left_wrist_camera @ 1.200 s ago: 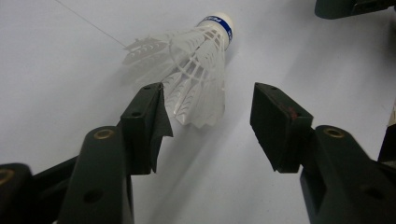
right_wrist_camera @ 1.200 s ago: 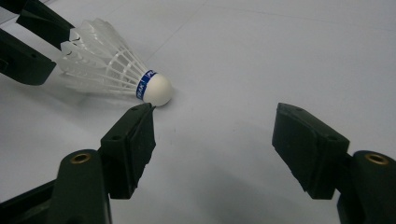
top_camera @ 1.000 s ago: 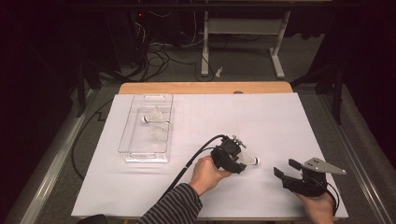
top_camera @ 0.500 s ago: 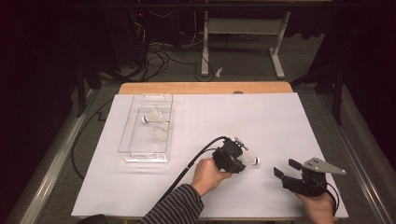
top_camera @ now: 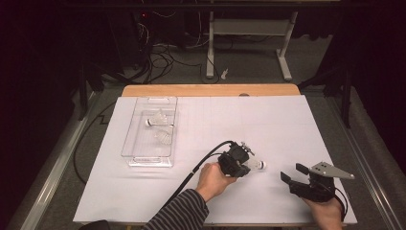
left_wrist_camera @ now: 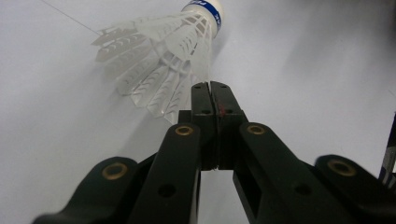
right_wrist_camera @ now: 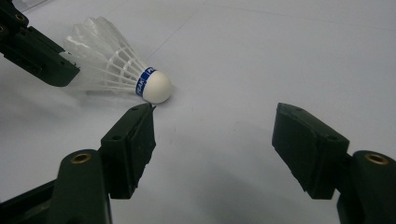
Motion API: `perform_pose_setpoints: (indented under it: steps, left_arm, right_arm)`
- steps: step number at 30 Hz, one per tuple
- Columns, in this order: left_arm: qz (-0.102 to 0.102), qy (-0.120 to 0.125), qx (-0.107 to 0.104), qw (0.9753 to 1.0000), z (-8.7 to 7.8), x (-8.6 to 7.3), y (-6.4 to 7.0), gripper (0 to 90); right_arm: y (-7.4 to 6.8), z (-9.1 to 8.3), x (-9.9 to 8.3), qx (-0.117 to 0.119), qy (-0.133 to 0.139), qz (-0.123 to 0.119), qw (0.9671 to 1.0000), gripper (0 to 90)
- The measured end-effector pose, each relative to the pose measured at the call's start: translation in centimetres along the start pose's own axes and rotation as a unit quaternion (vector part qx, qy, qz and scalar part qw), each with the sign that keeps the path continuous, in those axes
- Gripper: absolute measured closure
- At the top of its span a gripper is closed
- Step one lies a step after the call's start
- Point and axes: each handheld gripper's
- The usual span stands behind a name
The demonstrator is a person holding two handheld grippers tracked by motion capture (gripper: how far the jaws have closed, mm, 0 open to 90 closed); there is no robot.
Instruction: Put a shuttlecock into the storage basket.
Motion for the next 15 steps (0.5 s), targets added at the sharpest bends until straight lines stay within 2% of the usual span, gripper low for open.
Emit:
perform_pose_setpoints:
  steps: [15]
  left_arm:
    - [0.002,0.005,-0.004,1.0000,-1.2,0.3,0.2,89.7]
  right_arm:
    - [0.0,0.0,0.0,0.000,-0.003,0.001,1.0000,30.7]
Point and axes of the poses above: each handheld gripper's, and its own axes: z roughly forward along the jaws, x roughly out of its top, y roughly to its right, and after that the axes turned 11 degrees about -z, right-handed
